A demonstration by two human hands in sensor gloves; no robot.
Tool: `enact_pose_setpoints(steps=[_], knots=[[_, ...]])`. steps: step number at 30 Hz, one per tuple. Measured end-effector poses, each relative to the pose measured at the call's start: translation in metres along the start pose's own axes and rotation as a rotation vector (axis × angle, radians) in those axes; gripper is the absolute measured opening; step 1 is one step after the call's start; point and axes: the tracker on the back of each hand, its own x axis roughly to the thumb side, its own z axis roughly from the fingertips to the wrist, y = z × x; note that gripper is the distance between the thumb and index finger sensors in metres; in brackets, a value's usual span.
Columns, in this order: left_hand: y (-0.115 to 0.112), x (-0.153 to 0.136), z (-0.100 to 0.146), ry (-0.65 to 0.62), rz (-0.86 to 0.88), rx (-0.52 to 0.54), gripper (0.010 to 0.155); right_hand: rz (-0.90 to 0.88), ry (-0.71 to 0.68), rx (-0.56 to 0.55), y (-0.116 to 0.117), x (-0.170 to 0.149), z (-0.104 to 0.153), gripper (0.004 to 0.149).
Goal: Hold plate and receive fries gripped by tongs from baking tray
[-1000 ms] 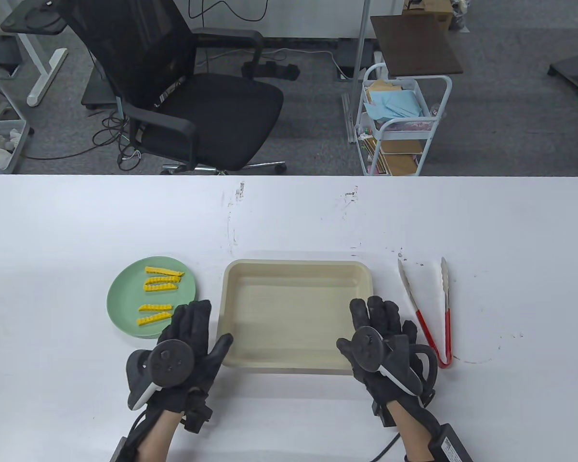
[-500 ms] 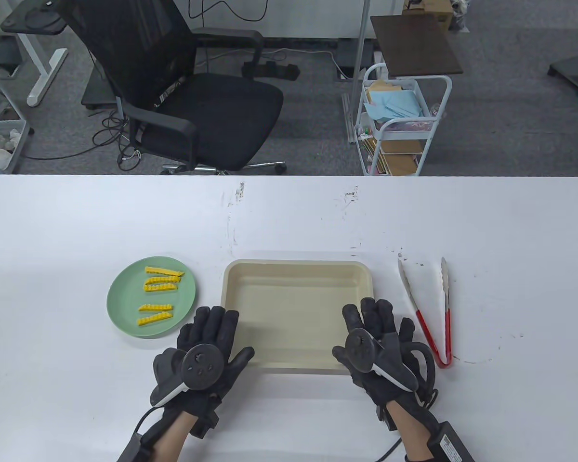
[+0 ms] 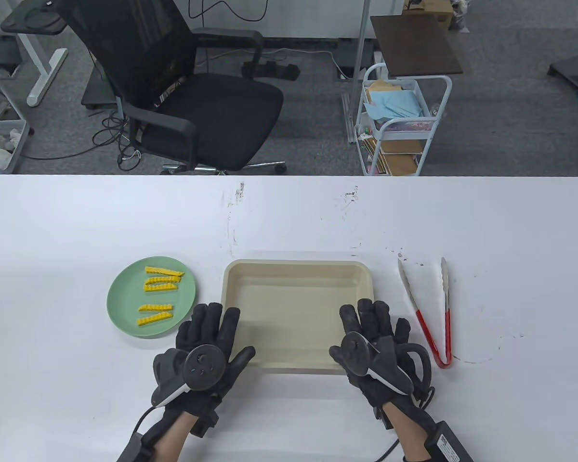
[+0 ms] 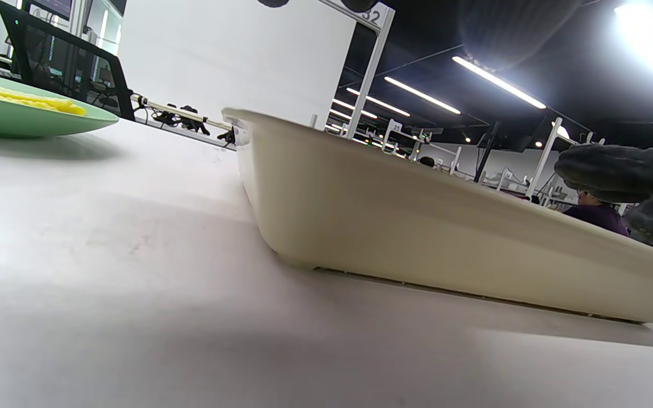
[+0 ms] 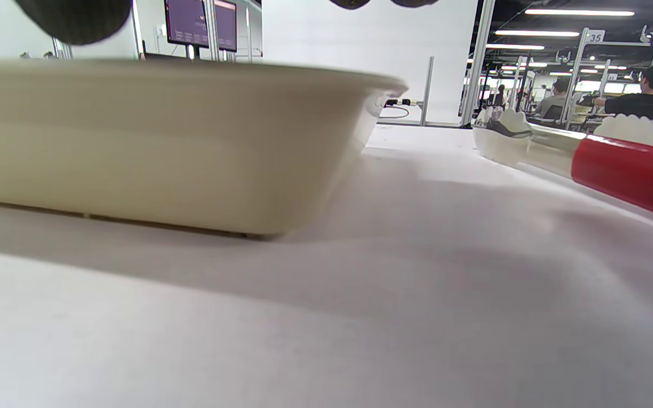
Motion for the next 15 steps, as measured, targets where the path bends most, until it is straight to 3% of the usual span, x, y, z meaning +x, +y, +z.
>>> enact_pose_setpoints(steps=[15], knots=[[-0.0019, -0.0013, -0.0004, 0.008, 0.039, -0.011, 0.079, -0.006, 0.010, 0.008, -0.0001, -0.0014, 0.0000, 0.080]])
